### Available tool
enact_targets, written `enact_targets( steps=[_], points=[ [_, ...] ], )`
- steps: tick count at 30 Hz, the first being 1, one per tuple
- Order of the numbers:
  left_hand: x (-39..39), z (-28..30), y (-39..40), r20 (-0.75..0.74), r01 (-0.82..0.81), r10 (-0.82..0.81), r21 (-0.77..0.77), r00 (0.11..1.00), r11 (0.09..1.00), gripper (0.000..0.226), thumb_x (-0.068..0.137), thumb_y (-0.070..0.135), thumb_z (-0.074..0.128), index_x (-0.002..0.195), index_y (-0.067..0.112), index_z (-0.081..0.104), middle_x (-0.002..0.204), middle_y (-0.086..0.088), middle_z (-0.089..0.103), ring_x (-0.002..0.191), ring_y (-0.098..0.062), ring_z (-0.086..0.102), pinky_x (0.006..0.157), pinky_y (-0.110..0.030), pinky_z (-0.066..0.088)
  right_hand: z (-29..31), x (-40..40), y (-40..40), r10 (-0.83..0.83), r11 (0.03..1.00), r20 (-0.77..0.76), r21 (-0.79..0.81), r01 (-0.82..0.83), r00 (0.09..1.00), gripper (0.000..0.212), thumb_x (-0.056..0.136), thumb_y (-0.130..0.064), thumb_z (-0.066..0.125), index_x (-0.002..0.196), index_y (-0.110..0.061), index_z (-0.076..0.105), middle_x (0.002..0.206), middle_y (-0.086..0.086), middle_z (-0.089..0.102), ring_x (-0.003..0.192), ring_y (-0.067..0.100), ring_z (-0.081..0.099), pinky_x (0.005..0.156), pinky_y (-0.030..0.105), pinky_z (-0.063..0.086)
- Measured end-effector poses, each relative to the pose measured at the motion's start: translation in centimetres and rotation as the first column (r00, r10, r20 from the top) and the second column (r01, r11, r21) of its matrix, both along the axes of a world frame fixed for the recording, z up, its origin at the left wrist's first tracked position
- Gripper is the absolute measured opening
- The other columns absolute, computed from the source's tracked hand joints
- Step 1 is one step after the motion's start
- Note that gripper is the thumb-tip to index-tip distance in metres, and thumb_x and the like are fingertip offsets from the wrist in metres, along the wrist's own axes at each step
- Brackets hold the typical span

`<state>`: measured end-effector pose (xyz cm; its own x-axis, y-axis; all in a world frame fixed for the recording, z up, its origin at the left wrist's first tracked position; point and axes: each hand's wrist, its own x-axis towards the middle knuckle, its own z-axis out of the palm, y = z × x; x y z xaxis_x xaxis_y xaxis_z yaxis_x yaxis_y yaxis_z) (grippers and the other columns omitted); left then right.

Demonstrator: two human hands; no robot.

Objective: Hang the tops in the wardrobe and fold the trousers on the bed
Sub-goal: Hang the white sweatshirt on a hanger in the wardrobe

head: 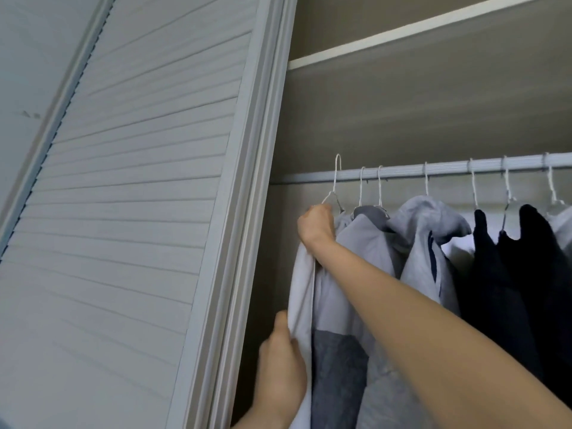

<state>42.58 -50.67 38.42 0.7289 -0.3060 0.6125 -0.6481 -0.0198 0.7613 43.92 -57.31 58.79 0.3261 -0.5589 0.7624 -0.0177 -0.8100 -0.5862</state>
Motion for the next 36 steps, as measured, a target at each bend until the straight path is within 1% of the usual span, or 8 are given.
enact_targets(
  steps=[5, 8, 12, 15, 18, 23, 31, 36],
  points=[
    [0.3, -0.4, -0.5, -0.038, -0.026, 0.029, 0.073, 0.999, 0.997, 0.041, 0.102, 0.015, 0.041, 0.14, 0.027, 0.034, 0.088, 0.019, 0.044, 0.073, 0.006, 0.044, 0.076, -0.018, 0.038, -0.6, 0.4, -0.9, -0.112, 0.988, -0.202, -0.128, 0.087, 0.973, 0.035, 0.097, -0.012, 0.048, 0.126, 0.006, 0.05, 0.126, 0.019, 0.055, 0.111, 0.034, 0.058, 0.072, 0.025, 0.035],
    [0.2, -0.5, 0.0, -0.027, -0.025, 0.027, 0.069, 0.999, 0.997, 0.042, 0.101, 0.013, 0.042, 0.141, 0.024, 0.033, 0.102, 0.01, 0.055, 0.086, -0.001, 0.053, 0.083, -0.024, 0.048, -0.7, -0.2, -0.8, -0.136, 0.98, -0.212, -0.173, 0.1, 0.968, 0.034, 0.095, -0.013, 0.046, 0.122, 0.005, 0.054, 0.126, 0.019, 0.055, 0.111, 0.034, 0.057, 0.072, 0.025, 0.034],
    [0.0, -1.0, 0.6, -0.024, -0.046, 0.047, 0.055, 0.999, 0.997, 0.039, 0.101, 0.013, 0.042, 0.137, 0.025, 0.032, 0.106, 0.001, 0.059, 0.089, -0.011, 0.06, 0.083, -0.034, 0.054, -2.6, -1.5, -0.1, -0.176, 0.948, -0.213, -0.3, 0.107, 0.961, 0.052, 0.089, -0.02, 0.053, 0.132, 0.001, 0.034, 0.123, 0.017, 0.055, 0.109, 0.036, 0.056, 0.073, 0.03, 0.034],
    [-0.4, -1.1, 0.9, 0.015, -0.022, 0.021, 0.061, 1.0, 0.998, 0.055, 0.098, 0.019, 0.053, 0.143, 0.027, 0.023, 0.117, 0.001, 0.058, 0.093, -0.011, 0.059, 0.079, -0.033, 0.052, -5.6, -2.4, 0.3, -0.389, 0.78, -0.221, -0.595, 0.192, 0.895, 0.059, 0.084, -0.028, 0.056, 0.134, -0.009, 0.029, 0.126, 0.018, 0.049, 0.111, 0.039, 0.051, 0.082, 0.043, 0.041],
    [-0.6, -1.5, 1.0, 0.093, 0.004, -0.019, 0.159, 0.995, 0.987, 0.086, 0.092, 0.02, 0.061, 0.149, 0.04, 0.0, 0.134, 0.003, 0.048, 0.109, -0.014, 0.054, 0.086, -0.031, 0.046, -8.1, -2.8, -0.1, -0.584, 0.567, -0.115, -0.766, 0.302, 0.804, 0.045, 0.085, -0.037, 0.053, 0.121, -0.011, 0.043, 0.126, 0.019, 0.047, 0.112, 0.039, 0.05, 0.096, 0.058, 0.036],
    [-0.8, -2.3, 1.0, 0.096, 0.055, -0.072, 0.177, 0.993, 0.983, 0.065, 0.103, 0.025, 0.027, 0.135, 0.069, -0.008, 0.131, 0.003, 0.047, 0.102, -0.011, 0.051, 0.094, -0.034, 0.043, -8.9, -3.4, -0.9, -0.707, 0.458, -0.092, -0.815, 0.355, 0.701, 0.042, 0.082, -0.034, 0.059, 0.111, -0.005, 0.051, 0.11, 0.02, 0.057, 0.102, 0.036, 0.055, 0.098, 0.06, 0.036],
    [-1.4, -2.0, 0.5, 0.231, 0.117, -0.185, 0.281, 0.955, 0.953, 0.096, 0.094, -0.004, 0.042, 0.145, 0.055, -0.013, 0.129, -0.004, 0.052, 0.112, -0.018, 0.056, 0.1, -0.041, 0.047, -8.5, -3.9, -0.5, -0.811, 0.441, -0.12, -0.769, 0.463, 0.573, 0.029, 0.09, -0.013, 0.041, 0.11, 0.004, 0.053, 0.101, 0.024, 0.056, 0.091, 0.031, 0.05, 0.089, 0.048, 0.04],
    [-1.1, -3.8, 1.4, 0.231, 0.132, -0.176, 0.197, 0.957, 0.972, 0.081, 0.095, 0.001, 0.047, 0.15, 0.043, 0.006, 0.122, 0.001, 0.056, 0.104, -0.012, 0.059, 0.095, -0.038, 0.052, -8.9, -5.1, -0.5, -0.728, 0.455, -0.092, -0.806, 0.378, 0.679, 0.037, 0.091, -0.024, 0.048, 0.12, -0.001, 0.047, 0.111, 0.025, 0.057, 0.102, 0.038, 0.053, 0.097, 0.053, 0.039]
  ],
)
